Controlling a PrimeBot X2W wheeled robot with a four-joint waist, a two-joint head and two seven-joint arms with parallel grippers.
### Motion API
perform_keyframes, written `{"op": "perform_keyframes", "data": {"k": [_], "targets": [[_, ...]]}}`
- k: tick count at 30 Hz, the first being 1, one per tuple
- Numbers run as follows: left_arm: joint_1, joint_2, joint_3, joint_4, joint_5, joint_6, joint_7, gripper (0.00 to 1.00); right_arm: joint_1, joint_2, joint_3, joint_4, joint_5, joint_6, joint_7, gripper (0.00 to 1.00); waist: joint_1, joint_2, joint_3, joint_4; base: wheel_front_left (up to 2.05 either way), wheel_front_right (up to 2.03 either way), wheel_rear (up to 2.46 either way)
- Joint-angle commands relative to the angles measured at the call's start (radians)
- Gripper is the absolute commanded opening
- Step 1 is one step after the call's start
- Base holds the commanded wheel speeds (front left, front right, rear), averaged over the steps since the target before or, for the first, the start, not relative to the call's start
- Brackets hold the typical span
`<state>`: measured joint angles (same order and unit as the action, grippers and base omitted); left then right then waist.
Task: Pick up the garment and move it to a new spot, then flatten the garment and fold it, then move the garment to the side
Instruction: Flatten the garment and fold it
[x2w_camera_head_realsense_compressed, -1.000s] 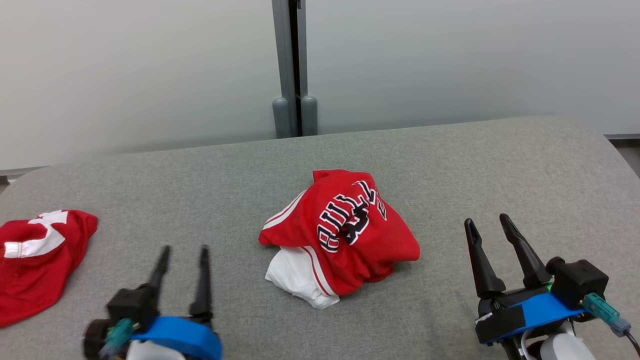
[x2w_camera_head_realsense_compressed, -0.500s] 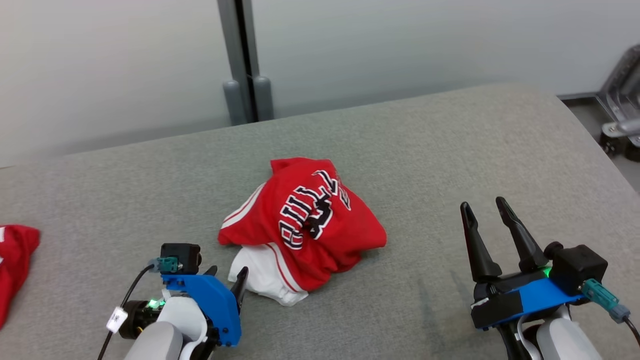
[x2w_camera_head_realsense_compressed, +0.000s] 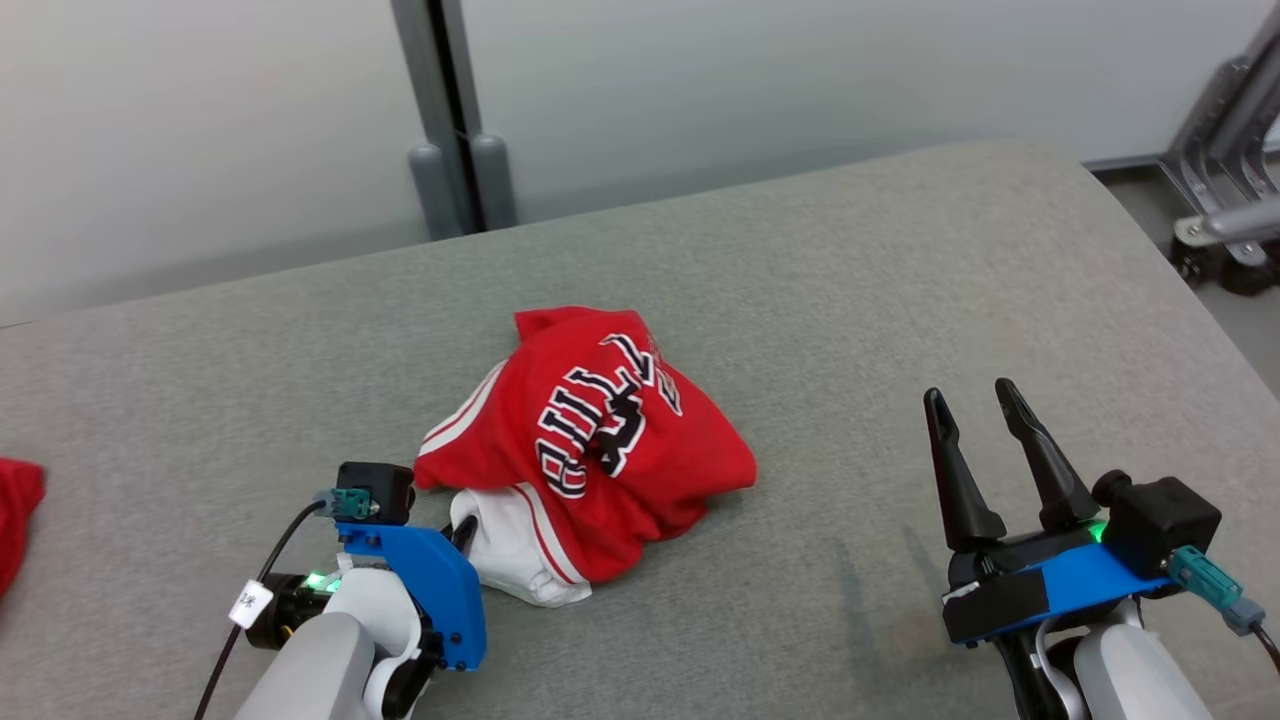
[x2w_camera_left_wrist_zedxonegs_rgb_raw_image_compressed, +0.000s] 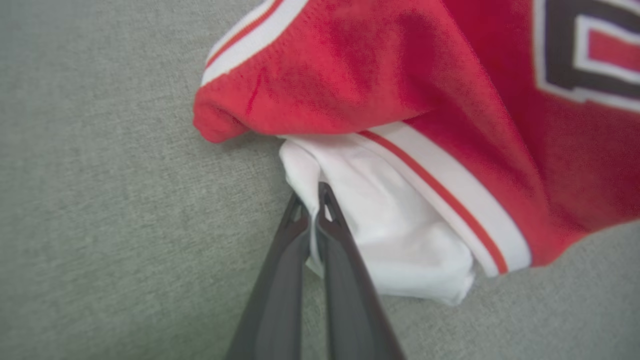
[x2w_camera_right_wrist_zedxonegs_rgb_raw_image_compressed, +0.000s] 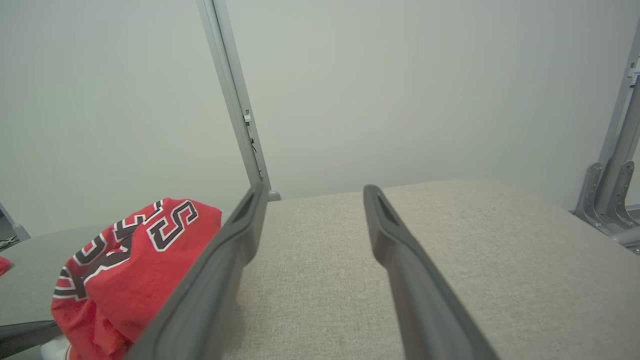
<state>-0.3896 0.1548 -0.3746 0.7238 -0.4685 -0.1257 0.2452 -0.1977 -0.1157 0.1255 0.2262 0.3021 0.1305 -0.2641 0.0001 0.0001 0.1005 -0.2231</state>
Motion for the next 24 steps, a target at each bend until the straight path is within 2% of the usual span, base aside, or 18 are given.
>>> {"op": "perform_keyframes", "data": {"k": [1, 5, 8, 17, 24], "targets": [[-0.013, 0.008, -0.003, -0.005, -0.006, -0.006, -0.021, 0.00, 0.013, 0.005, -0.005, 0.000, 0.004, 0.000, 0.000, 1.00, -0.0001, -0.0001, -0.010, 0.021, 0.00, 0.00, 0.00], [0.004, 0.016, 0.012, -0.047, -0.025, 0.000, -0.055, 0.00, 0.024, 0.003, -0.013, 0.001, 0.004, 0.000, 0.000, 1.00, -0.0001, -0.0001, -0.035, 0.080, 0.00, 0.00, 0.00], [0.037, 0.028, 0.028, -0.083, -0.037, 0.026, -0.058, 0.00, 0.034, 0.000, -0.027, -0.001, 0.002, 0.000, 0.000, 1.00, -0.0001, -0.0001, -0.053, 0.137, 0.00, 0.00, 0.00], [0.208, 0.088, 0.113, -0.218, -0.082, 0.142, -0.046, 0.00, 0.047, -0.015, -0.056, -0.008, -0.008, 0.000, 0.000, 1.00, -0.0001, -0.0001, -0.077, 0.283, 0.00, 0.00, 0.00], [0.303, 0.123, 0.188, -0.275, -0.089, 0.252, -0.086, 0.00, 0.050, -0.012, -0.062, -0.006, -0.009, 0.000, 0.000, 1.00, -0.0001, -0.0001, -0.075, 0.331, 0.00, 0.00, 0.00]]}}
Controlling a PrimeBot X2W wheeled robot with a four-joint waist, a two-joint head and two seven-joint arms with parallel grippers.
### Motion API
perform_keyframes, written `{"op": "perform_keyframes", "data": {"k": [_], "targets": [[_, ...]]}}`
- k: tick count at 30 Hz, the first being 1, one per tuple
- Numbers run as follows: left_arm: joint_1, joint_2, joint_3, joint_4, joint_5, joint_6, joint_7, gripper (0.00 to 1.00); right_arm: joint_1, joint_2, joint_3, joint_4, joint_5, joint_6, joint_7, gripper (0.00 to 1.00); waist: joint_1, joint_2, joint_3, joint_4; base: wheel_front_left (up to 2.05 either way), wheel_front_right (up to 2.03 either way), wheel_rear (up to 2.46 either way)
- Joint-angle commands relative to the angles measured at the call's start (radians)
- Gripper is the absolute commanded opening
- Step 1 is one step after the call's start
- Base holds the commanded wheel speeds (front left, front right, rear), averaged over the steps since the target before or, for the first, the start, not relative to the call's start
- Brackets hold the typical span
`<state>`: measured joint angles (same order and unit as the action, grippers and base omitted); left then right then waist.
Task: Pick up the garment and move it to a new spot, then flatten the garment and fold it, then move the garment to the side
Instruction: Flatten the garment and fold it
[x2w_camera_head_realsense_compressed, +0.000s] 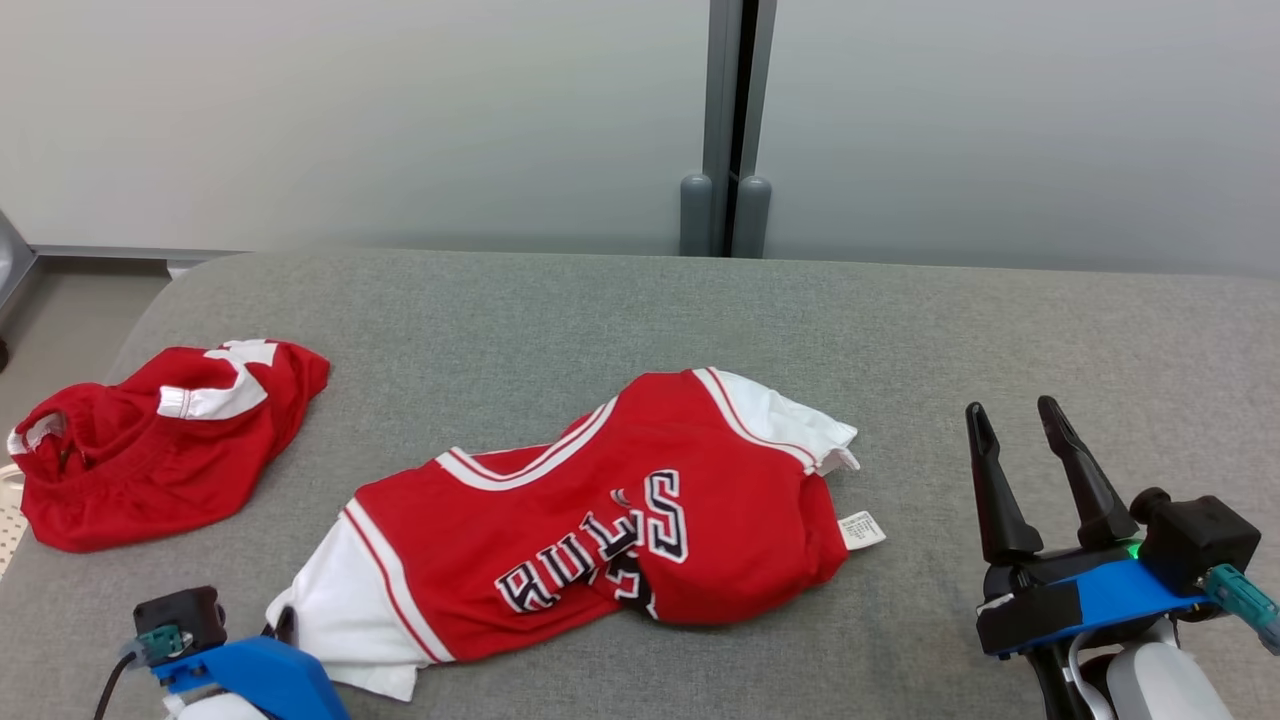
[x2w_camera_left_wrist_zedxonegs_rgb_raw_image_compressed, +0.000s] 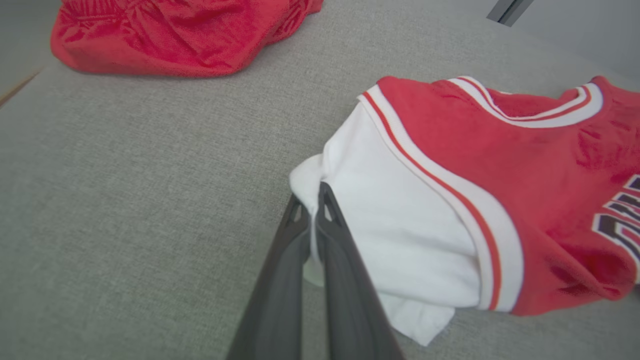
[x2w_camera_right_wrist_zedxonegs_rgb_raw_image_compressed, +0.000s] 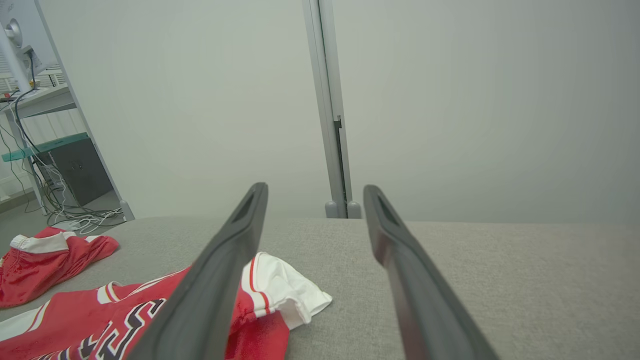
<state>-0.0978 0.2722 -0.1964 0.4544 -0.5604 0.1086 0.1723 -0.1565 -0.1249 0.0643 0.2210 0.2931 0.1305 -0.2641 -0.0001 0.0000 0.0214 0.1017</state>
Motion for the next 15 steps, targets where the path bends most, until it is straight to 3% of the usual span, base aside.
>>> {"op": "perform_keyframes", "data": {"k": [1, 3, 4, 5, 6, 15], "targets": [[0.019, 0.005, 0.010, -0.004, 0.005, 0.026, -0.016, 0.00, 0.008, -0.002, 0.000, 0.000, 0.000, 0.000, 0.000, 1.00, 0.0001, 0.0000, 0.005, 0.008, 0.00, 0.00, 0.00], [0.025, 0.001, 0.008, -0.005, 0.003, 0.027, -0.019, 0.00, 0.007, -0.002, 0.001, 0.001, 0.000, 0.000, 0.000, 1.00, 0.0001, 0.0000, 0.006, 0.008, 0.00, 0.00, 0.00], [0.028, -0.004, 0.006, -0.006, 0.000, 0.028, -0.021, 0.09, 0.006, -0.002, 0.003, 0.002, 0.001, 0.000, 0.000, 1.00, 0.0001, 0.0000, 0.006, 0.008, 0.00, 0.00, 0.00], [0.031, -0.004, 0.002, -0.007, 0.003, 0.027, -0.022, 0.71, 0.004, -0.003, 0.005, 0.004, 0.002, 0.000, 0.000, 1.00, 0.0001, 0.0000, 0.006, 0.007, 0.00, 0.00, 0.00], [0.032, -0.004, -0.003, -0.011, 0.008, 0.022, -0.027, 1.00, 0.004, -0.003, 0.008, 0.005, 0.003, 0.000, 0.000, 1.00, 0.0001, 0.0000, 0.006, 0.005, 0.00, 0.00, 0.00], [0.045, -0.010, 0.038, -0.132, 0.030, 0.023, -0.250, 1.00, 0.018, -0.010, 0.038, 0.020, 0.016, 0.000, 0.000, 1.00, 0.0001, 0.0000, -0.020, -0.044, 0.00, 0.00, 0.00]]}}
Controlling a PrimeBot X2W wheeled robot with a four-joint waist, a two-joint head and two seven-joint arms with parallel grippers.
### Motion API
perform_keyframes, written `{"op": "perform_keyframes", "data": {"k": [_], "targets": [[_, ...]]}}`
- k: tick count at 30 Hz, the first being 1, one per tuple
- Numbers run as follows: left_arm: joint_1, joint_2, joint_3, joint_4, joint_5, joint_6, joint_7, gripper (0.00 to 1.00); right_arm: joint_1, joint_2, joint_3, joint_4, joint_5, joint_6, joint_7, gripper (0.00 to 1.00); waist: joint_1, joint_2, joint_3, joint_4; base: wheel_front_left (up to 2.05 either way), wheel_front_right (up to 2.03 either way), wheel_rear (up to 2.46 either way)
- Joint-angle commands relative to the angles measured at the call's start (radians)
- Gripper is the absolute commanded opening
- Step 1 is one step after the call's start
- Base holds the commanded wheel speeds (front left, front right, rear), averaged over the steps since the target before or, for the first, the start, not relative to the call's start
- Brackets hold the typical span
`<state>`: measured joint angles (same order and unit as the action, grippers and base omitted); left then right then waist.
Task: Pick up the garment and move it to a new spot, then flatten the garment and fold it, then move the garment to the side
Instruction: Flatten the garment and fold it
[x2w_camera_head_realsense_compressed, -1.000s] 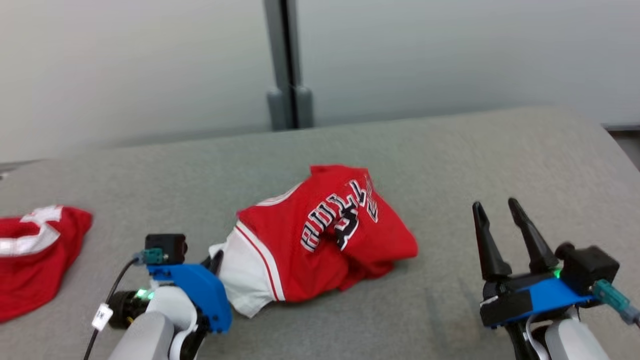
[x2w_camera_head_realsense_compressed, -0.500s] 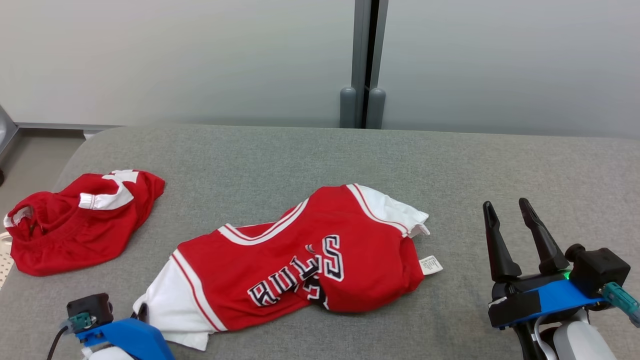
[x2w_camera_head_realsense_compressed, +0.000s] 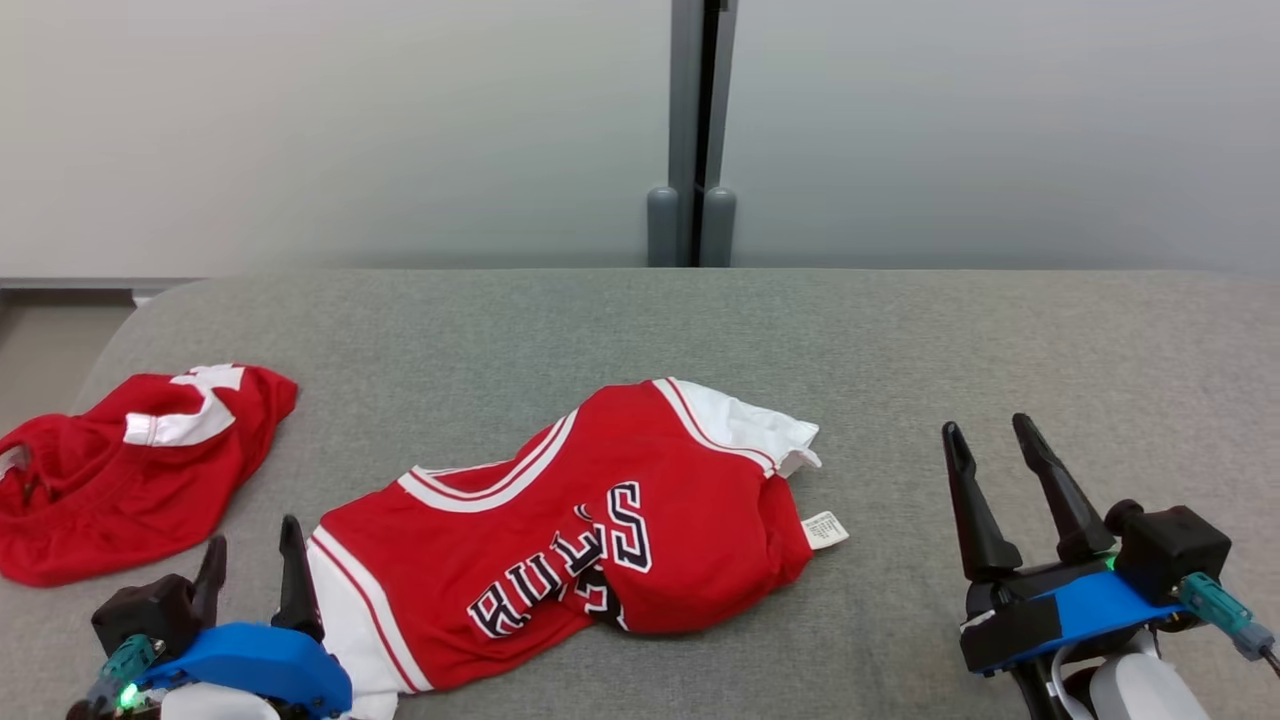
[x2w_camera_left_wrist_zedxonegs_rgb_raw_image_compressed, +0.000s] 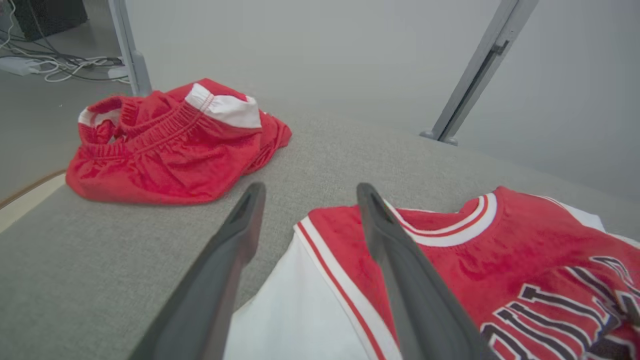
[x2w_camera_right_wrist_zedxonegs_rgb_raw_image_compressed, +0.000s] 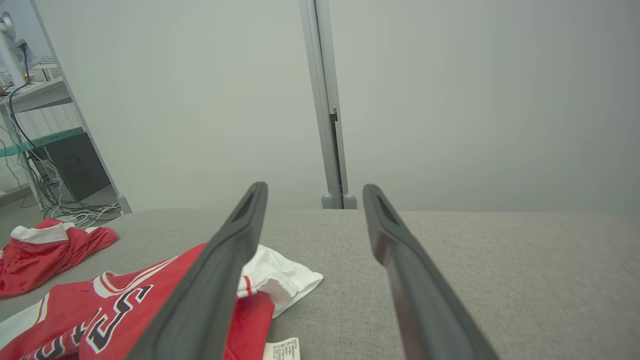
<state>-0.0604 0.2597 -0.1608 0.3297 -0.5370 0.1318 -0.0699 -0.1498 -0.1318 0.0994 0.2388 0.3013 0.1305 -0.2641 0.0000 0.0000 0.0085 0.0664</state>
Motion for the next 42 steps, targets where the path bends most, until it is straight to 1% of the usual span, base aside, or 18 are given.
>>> {"op": "perform_keyframes", "data": {"k": [1, 4, 6, 9, 12, 16, 20, 22, 25, 28, 30, 32, 38, 39, 40, 41, 42], "targets": [[0.009, 0.002, 0.003, -0.026, 0.015, 0.004, -0.033, 1.00, 0.011, -0.005, 0.007, 0.003, 0.009, 0.000, 0.000, 1.00, 0.0000, 0.0000, -0.010, -0.016, 0.00, 0.00, 0.00], [0.027, -0.005, 0.004, -0.069, 0.035, 0.016, -0.099, 1.00, 0.011, -0.007, 0.025, 0.011, 0.013, 0.000, 0.000, 1.00, 0.0000, 0.0000, -0.022, -0.042, 0.00, 0.00, 0.00], [0.034, -0.004, -0.007, -0.085, 0.052, 0.014, -0.124, 1.00, 0.011, -0.009, 0.037, 0.014, 0.017, 0.000, 0.000, 1.00, 0.0000, 0.0000, -0.028, -0.056, 0.00, 0.00, 0.00], [0.037, -0.018, -0.025, -0.099, 0.066, 0.013, -0.145, 1.00, 0.014, -0.017, 0.048, 0.019, 0.023, 0.000, 0.000, 1.00, 0.0000, 0.0000, -0.031, -0.067, 0.00, 0.00, 0.00], [0.032, -0.023, -0.033, -0.091, 0.070, 0.000, -0.156, 1.00, 0.012, -0.024, 0.070, 0.028, 0.025, 0.000, 0.000, 1.00, 0.0000, 0.0000, -0.032, -0.073, 0.00, 0.00, 0.00], [0.023, -0.027, -0.044, -0.089, 0.075, -0.005, -0.164, 1.00, -0.002, -0.048, 0.133, 0.052, 0.025, 0.000, 0.000, 1.00, 0.0000, 0.0000, -0.029, -0.071, 0.00, 0.00, 0.00], [0.011, -0.027, -0.054, -0.081, 0.077, -0.017, -0.167, 1.00, -0.054, -0.106, 0.293, 0.134, 0.055, 0.000, 0.033, 1.00, 0.0000, 0.0000, -0.019, -0.051, 0.00, 0.00, 0.00], [0.005, -0.029, -0.062, -0.078, 0.078, -0.018, -0.165, 1.00, -0.093, -0.145, 0.384, 0.177, 0.073, 0.000, 0.084, 1.00, 0.0000, 0.0000, -0.011, -0.036, 0.00, 0.00, 0.00], [-0.016, -0.035, -0.068, -0.073, 0.075, -0.024, -0.164, 1.00, -0.169, -0.187, 0.488, 0.234, 0.105, 0.000, 0.160, 1.00, 0.0000, 0.0000, 0.012, -0.007, 0.00, 0.00, 0.00], [-0.033, -0.042, -0.072, -0.055, 0.067, -0.035, -0.168, 1.00, -0.249, -0.216, 0.582, 0.303, 0.152, 0.000, 0.256, 1.00, 0.0000, 0.0000, 0.037, 0.026, 0.00, 0.00, 0.00], [-0.047, -0.049, -0.076, -0.043, 0.067, -0.037, -0.171, 1.00, -0.298, -0.233, 0.642, 0.343, 0.181, 0.000, 0.298, 1.00, 0.0000, 0.0000, 0.048, 0.050, 0.00, 0.00, 0.00], [-0.056, -0.059, -0.080, -0.034, 0.067, -0.038, -0.173, 1.00, -0.339, -0.244, 0.690, 0.377, 0.206, 0.000, 0.294, 1.00, 0.0000, 0.0000, 0.056, 0.074, 0.00, 0.00, 0.00], [-0.073, -0.064, -0.079, -0.010, 0.064, -0.044, -0.181, 1.00, -0.411, -0.240, 0.824, 0.467, 0.289, 0.000, 0.289, 1.00, 0.0000, 0.0000, 0.082, 0.114, 0.00, 0.00, 0.00], [-0.077, -0.063, -0.078, -0.005, 0.064, -0.046, -0.182, 1.00, -0.420, -0.240, 0.845, 0.476, 0.304, 0.000, 0.279, 0.93, 0.0000, 0.0000, 0.084, 0.118, 0.00, 0.00, 0.00], [-0.081, -0.063, -0.077, 0.000, 0.064, -0.050, -0.183, 1.00, -0.428, -0.239, 0.865, 0.485, 0.321, 0.000, 0.268, 0.29, 0.0000, 0.0000, 0.086, 0.121, 0.00, 0.00, 0.00], [-0.084, -0.066, -0.079, 0.003, 0.066, -0.050, -0.185, 1.00, -0.431, -0.237, 0.887, 0.495, 0.334, 0.000, 0.262, 0.00, 0.0000, 0.0000, 0.086, 0.124, 0.00, 0.00, 0.00], [-0.085, -0.067, -0.081, 0.006, 0.067, -0.050, -0.186, 1.00, -0.435, -0.236, 0.906, 0.499, 0.350, 0.000, 0.251, 0.00, 0.0000, 0.0000, 0.085, 0.125, 0.00, 0.00, 0.00]]}}
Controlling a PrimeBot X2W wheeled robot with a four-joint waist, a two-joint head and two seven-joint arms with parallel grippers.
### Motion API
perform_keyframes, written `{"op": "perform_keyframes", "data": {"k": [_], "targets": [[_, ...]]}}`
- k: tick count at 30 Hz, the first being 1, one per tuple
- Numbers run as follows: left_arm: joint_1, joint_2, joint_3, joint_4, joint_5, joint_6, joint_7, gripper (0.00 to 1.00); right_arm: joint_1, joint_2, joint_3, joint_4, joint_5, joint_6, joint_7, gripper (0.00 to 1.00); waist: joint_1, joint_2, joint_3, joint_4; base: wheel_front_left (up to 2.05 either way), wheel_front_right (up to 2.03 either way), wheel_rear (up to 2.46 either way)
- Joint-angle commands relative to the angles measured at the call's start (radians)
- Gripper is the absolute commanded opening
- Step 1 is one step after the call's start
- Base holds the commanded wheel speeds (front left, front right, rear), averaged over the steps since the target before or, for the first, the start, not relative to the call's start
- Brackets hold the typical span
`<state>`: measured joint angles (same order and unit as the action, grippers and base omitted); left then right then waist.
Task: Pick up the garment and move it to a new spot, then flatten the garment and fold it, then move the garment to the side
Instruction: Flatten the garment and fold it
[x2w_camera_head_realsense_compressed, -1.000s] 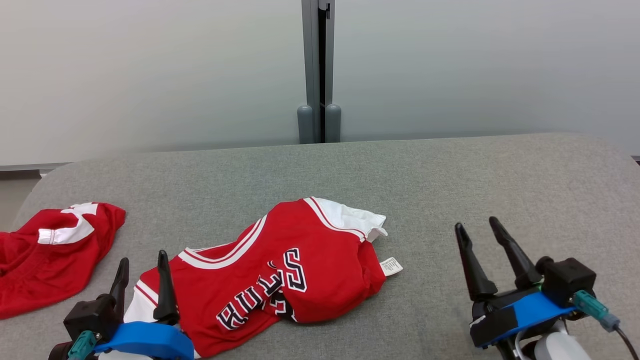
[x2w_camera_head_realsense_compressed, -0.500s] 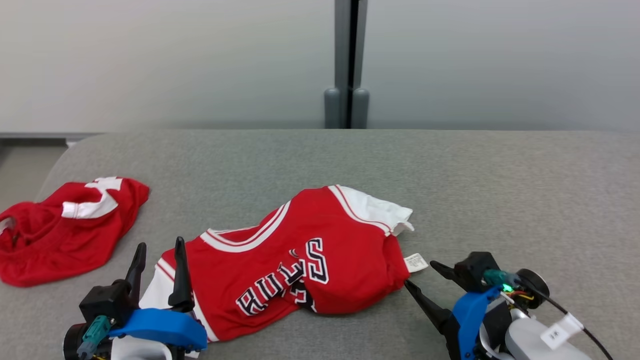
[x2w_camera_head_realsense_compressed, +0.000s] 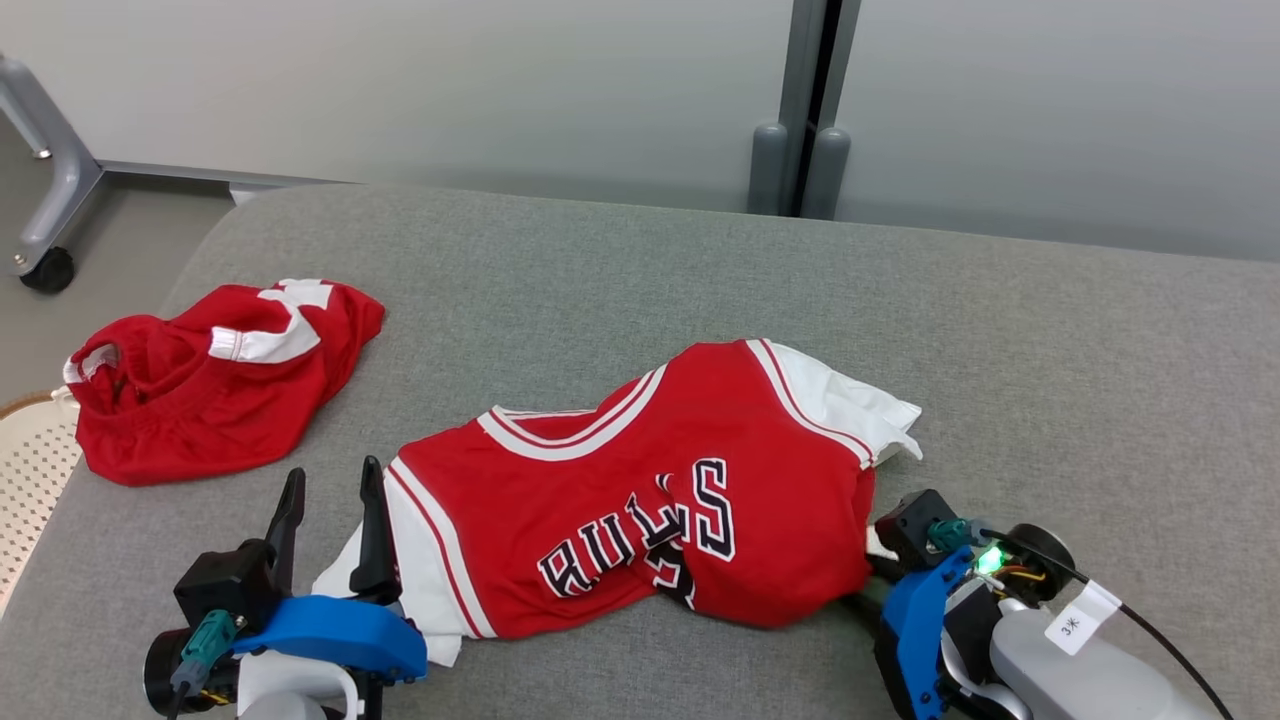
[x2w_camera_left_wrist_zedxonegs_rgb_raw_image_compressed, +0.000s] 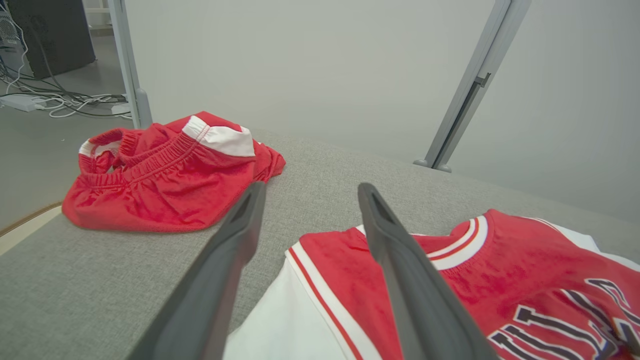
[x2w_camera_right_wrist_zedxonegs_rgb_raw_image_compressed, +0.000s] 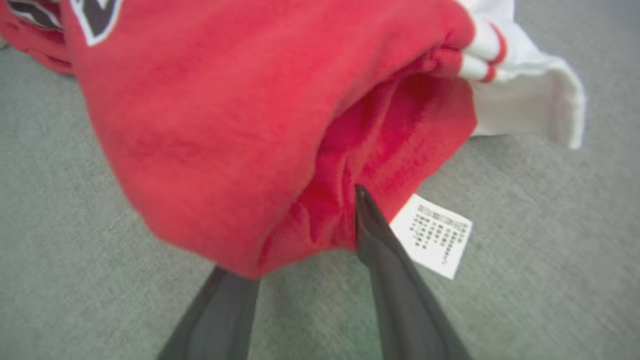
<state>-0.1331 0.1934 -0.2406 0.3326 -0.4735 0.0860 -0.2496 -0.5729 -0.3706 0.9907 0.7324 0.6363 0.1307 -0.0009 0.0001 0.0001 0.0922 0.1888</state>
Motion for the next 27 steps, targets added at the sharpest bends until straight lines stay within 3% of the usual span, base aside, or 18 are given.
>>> {"op": "perform_keyframes", "data": {"k": [1, 7, 12, 18, 23, 27], "targets": [[-0.014, -0.001, -0.001, 0.005, 0.005, -0.004, -0.007, 1.00, -0.021, 0.000, 0.026, 0.007, 0.028, 0.000, -0.033, 0.00, -0.0001, -0.0001, 0.000, 0.003, 0.00, 0.00, 0.00], [-0.005, 0.006, 0.002, 0.014, 0.005, -0.004, -0.009, 1.00, -0.041, -0.039, 0.069, -0.040, 0.105, 0.000, -0.119, 0.00, -0.0001, -0.0001, -0.021, -0.004, 0.00, 0.00, 0.00], [0.002, 0.006, -0.003, 0.013, 0.005, -0.002, -0.010, 1.00, -0.058, -0.116, 0.068, -0.231, 0.243, 0.000, -0.117, 0.00, -0.0001, -0.0001, -0.037, -0.001, 0.00, 0.00, 0.00], [-0.011, -0.016, -0.015, 0.007, 0.000, -0.006, -0.011, 1.00, -0.121, -0.221, 0.019, -0.424, 0.458, 0.000, -0.052, 0.00, -0.0001, -0.0001, -0.012, 0.056, 0.00, 0.00, 0.00], [-0.048, -0.053, -0.027, 0.027, -0.003, -0.026, -0.015, 1.00, -0.231, -0.251, -0.012, -0.393, 0.644, 0.000, 0.100, 0.00, -0.0001, -0.0001, 0.046, 0.155, 0.00, 0.00, 0.00], [-0.076, -0.088, -0.041, 0.055, 0.000, -0.045, -0.016, 1.00, -0.325, -0.232, -0.021, -0.206, 0.740, 0.000, 0.246, 0.00, -0.0001, -0.0001, 0.090, 0.226, 0.00, 0.00, 0.00]]}}
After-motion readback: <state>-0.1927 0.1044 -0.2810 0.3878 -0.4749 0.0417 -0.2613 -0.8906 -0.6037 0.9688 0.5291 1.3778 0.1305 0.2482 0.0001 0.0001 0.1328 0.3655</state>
